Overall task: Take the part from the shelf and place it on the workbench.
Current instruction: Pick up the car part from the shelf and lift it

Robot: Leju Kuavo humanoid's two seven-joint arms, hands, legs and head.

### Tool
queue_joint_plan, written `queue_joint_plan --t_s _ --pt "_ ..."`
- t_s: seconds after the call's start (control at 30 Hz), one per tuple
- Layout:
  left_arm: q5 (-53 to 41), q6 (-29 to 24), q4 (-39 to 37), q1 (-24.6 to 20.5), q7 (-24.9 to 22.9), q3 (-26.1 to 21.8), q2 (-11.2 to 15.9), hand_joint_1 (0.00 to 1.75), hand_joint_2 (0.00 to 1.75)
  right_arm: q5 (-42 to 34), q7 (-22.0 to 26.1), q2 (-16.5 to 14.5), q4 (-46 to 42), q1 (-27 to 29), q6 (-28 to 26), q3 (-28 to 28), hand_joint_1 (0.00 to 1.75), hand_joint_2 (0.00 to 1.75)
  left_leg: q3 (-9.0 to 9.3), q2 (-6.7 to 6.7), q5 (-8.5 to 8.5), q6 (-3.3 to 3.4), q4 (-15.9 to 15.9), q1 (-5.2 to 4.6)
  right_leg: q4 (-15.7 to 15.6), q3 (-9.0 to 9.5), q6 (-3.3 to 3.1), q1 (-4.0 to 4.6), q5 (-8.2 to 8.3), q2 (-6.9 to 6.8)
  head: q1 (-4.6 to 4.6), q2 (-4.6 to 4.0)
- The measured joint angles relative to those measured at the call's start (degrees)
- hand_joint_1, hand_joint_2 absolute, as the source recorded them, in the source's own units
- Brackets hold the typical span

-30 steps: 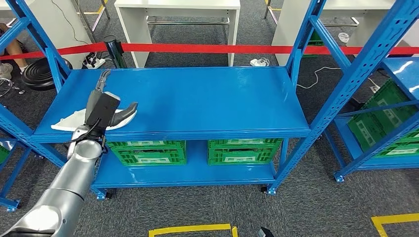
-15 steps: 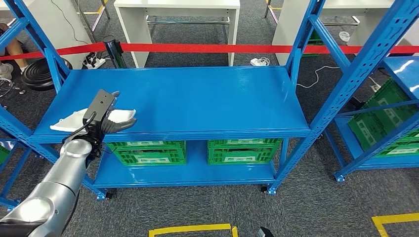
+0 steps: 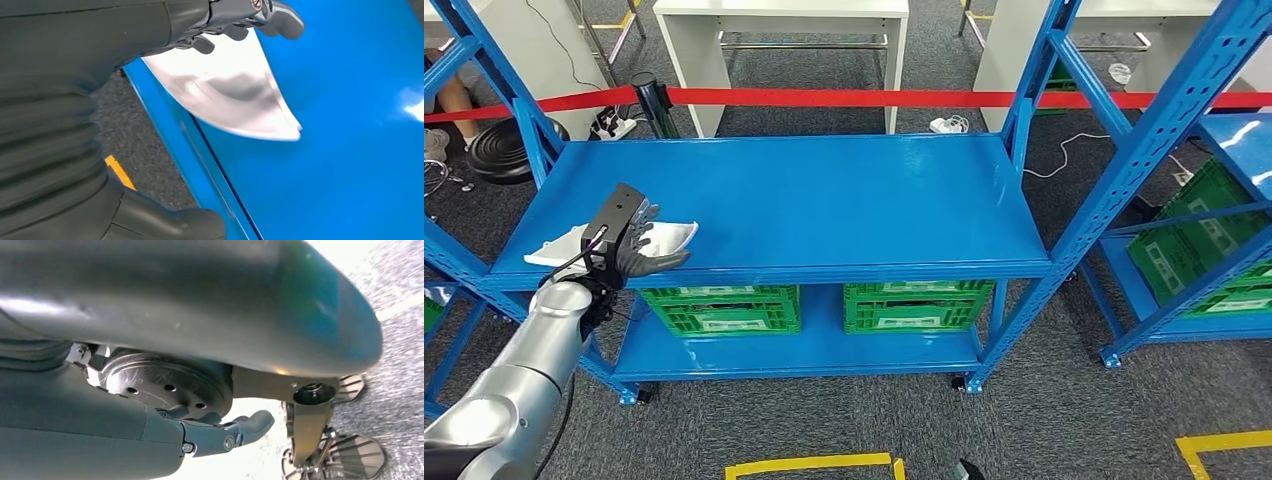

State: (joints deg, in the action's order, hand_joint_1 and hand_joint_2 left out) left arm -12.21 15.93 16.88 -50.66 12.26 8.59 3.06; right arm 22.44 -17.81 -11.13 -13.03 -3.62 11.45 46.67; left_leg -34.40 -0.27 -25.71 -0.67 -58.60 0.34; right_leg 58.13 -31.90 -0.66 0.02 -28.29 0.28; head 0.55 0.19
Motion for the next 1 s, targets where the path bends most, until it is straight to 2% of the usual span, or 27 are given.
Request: queue_joint_plan --t_s 0.57,0.93,1.0 --pt "-3.4 -2.3 -1.0 -2.2 -4.1 -0.3 1.7 0.00 1.75 -4.0 0.0 0.1 0.0 0.0 0.6 5.2 0.00 0.00 0.00 -0.02 0.01 -0.01 0.0 0.05 0.0 0.00 -0.01 0.06 0.00 -0.03 0.00 0.00" --pt "-6.1 -3.1 -1.4 -2.8 -4.2 -0.1 2.1 0.00 1.75 -4.3 0.0 0.1 0.0 0.0 0.6 6.3 0.00 0.00 0.00 -0.01 0.01 -0.01 0.0 0.05 0.0 0.00 -0.02 0.06 0.00 -0.01 0.00 0.01" --pt "-7.9 -3.5 -1.4 -2.9 -3.8 0.4 2.3 0.00 0.87 -4.0 0.1 0.1 0.0 -0.1 0.6 6.3 0.00 0.00 0.00 -0.02 0.01 -0.02 0.0 0.05 0.0 0.01 -0.02 0.06 0.00 -0.02 0.00 0.01"
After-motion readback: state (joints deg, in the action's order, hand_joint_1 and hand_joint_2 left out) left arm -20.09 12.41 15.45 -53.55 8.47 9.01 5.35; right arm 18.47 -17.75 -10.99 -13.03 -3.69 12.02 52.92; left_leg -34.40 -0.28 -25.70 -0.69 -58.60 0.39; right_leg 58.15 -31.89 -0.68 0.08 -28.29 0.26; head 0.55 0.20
